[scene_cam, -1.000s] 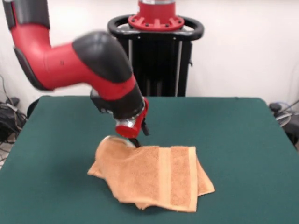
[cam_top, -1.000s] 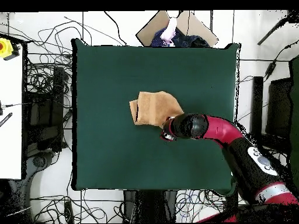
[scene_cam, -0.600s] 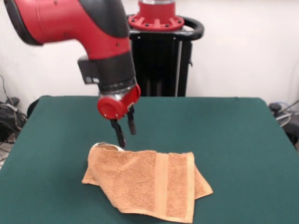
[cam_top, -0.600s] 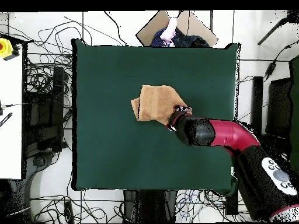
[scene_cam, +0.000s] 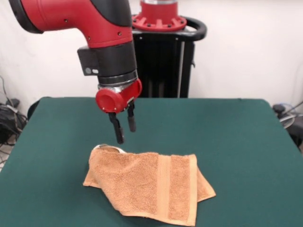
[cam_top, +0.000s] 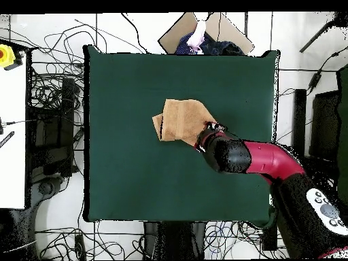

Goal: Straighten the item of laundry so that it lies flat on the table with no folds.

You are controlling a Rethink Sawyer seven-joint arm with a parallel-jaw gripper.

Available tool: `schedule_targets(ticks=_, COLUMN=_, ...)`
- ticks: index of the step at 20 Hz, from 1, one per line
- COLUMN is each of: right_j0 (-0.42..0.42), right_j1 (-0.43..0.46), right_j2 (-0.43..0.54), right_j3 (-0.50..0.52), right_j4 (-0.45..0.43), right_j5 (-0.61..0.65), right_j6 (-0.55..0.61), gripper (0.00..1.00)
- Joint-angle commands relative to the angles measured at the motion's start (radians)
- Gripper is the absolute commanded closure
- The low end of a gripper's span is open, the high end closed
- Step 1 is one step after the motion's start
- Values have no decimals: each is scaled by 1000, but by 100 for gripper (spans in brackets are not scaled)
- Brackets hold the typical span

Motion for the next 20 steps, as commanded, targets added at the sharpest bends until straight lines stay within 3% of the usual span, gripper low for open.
schedule_targets(ticks=1, right_j0=54, right_j1=28, right_j2=-50, right_j3=35, right_j4=28, right_j5=89, right_j6=212, gripper=0)
schedule_targets(ticks=15, right_j0=79, right_j1=72, right_j2=-65, right_j3=22, right_j4=37, right_j5=88, right_j6=219, gripper=0)
schedule_targets(ticks=20, right_j0=80, right_j1=105, right_j2=-102, right_j3=16, right_j4=89, right_j5=24, right_j6=323, gripper=0)
